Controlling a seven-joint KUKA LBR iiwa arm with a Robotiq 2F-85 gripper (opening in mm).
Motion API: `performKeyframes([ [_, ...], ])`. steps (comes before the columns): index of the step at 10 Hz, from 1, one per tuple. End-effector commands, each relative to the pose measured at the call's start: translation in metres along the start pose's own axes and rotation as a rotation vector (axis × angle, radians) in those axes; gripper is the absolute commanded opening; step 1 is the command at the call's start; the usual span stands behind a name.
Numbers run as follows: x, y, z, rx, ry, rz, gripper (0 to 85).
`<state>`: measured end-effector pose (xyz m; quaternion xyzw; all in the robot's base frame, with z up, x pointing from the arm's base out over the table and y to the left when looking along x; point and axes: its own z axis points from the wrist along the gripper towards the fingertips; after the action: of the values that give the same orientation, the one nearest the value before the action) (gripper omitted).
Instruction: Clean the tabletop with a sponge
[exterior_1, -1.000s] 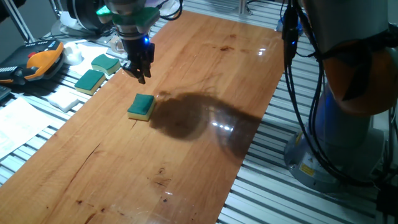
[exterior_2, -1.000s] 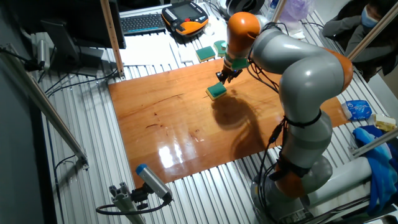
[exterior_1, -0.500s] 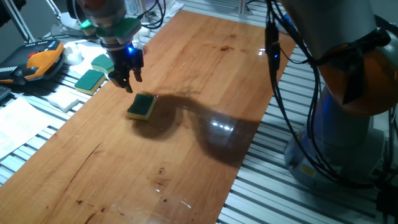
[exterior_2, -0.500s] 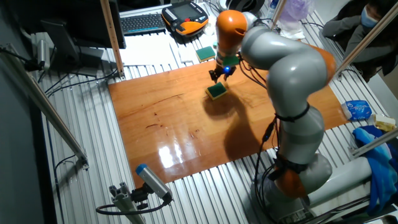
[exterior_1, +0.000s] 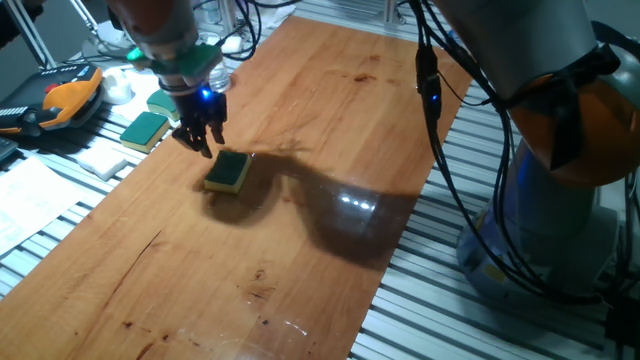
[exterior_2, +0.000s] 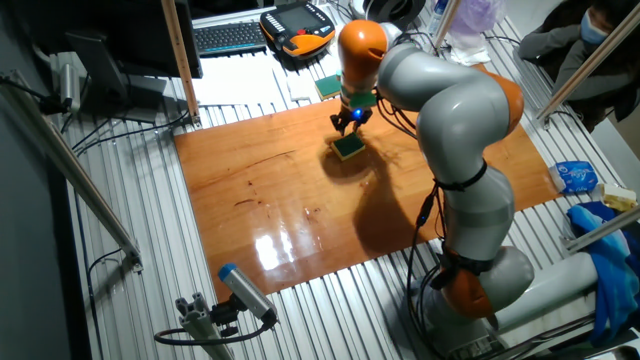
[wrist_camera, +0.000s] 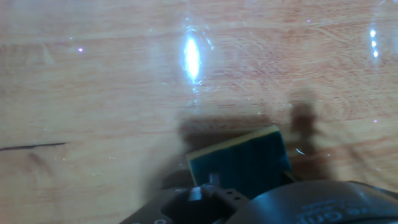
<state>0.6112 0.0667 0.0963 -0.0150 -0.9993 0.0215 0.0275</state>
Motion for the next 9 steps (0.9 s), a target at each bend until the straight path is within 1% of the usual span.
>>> performKeyframes([
  [1, -0.001, -0.002, 0.005, -0.004, -0.001, -0.002, 34.0],
  [2, -0.001, -0.004, 0.013, -0.007, -0.01, -0.005, 34.0],
  [3, 0.0, -0.003, 0.019, -0.009, -0.011, -0.004, 34.0],
  [5, 0.002, -0.002, 0.025, -0.012, -0.014, 0.007, 34.0],
  [7, -0.001, -0.006, 0.031, -0.014, -0.022, 0.002, 34.0],
  [8, -0.002, -0.008, 0.036, -0.023, -0.025, -0.001, 34.0],
  [9, -0.001, -0.009, 0.04, -0.023, -0.031, -0.003, 34.0],
])
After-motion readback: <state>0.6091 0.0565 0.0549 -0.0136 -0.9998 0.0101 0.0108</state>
